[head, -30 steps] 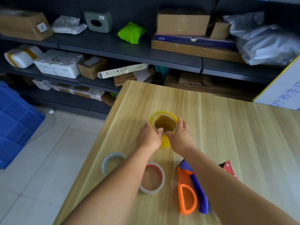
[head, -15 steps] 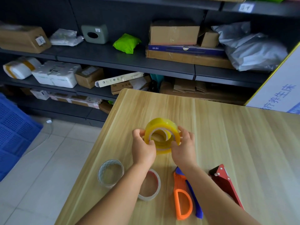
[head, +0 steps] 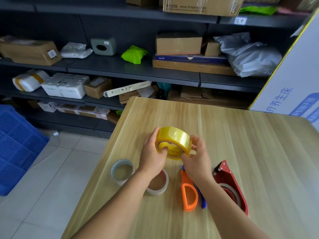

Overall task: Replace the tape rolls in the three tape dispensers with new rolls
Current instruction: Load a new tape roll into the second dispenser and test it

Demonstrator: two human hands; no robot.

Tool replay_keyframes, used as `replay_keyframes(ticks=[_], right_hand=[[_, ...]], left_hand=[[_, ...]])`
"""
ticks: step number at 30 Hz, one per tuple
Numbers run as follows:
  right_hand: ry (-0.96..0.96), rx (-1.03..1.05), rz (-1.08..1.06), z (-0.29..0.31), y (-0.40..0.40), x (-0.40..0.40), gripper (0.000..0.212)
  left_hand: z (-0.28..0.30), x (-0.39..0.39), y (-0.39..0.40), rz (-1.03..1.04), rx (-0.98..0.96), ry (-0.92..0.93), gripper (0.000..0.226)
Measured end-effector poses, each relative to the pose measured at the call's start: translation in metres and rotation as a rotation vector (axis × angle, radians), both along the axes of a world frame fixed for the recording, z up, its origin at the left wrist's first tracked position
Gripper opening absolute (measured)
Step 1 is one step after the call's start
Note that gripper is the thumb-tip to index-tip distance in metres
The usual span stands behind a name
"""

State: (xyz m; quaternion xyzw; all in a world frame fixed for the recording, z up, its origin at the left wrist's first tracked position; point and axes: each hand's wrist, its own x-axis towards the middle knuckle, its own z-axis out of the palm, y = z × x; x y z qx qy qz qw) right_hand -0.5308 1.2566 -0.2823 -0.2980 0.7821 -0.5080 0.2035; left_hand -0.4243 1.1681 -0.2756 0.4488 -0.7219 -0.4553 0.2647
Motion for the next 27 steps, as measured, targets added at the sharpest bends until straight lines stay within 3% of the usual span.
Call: replay_keyframes(ticks=[6, 14, 19, 27], right_hand=[[0.076, 0.095, -0.004, 0.008, 0.034, 0.006, 0.054], [0.230, 0.366, 0.026, -0.014, 0.087, 0.019, 0.030], [0.220, 0.444, 0.086, -0.028, 0.098, 0.023, 0.054], [0.269, 0.597, 0.197, -0.037, 0.097, 0.019, 0.059]], left_hand=[[0.004, 0.017, 0.019, -0.032, -0.041, -0.178, 0.047], [-0.016, 0.025, 0.077, -0.089, -0.038, -0.567, 0.031], [-0.030, 0.017, 0.090, -0.086, 0.052, -0.637, 0.036], [-0.039, 0.009, 0.095, -0.073, 0.120, -0.714, 0.041]])
